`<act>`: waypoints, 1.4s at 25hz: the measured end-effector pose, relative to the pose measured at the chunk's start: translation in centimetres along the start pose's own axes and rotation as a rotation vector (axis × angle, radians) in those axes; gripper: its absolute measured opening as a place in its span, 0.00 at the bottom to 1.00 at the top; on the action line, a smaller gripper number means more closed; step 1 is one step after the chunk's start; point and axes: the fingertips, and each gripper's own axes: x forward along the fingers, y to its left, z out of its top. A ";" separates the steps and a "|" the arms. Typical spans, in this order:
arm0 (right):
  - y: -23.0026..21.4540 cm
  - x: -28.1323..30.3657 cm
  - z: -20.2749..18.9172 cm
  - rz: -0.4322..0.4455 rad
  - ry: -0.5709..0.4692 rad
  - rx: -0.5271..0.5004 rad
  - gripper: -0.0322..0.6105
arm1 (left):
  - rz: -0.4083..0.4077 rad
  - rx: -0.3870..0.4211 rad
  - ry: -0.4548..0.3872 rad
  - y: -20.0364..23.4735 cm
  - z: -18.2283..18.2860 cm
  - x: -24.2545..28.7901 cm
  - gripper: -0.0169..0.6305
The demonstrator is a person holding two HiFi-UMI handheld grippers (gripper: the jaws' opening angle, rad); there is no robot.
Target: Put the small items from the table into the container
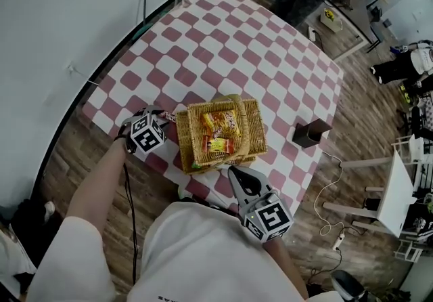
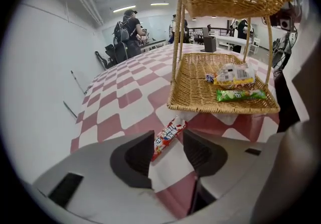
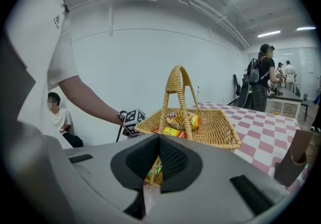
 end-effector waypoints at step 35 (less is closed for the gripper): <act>-2.2 -0.6 -1.4 -0.064 0.047 0.041 0.07 | -0.387 0.273 0.226 -0.5 -1.4 3.3 0.36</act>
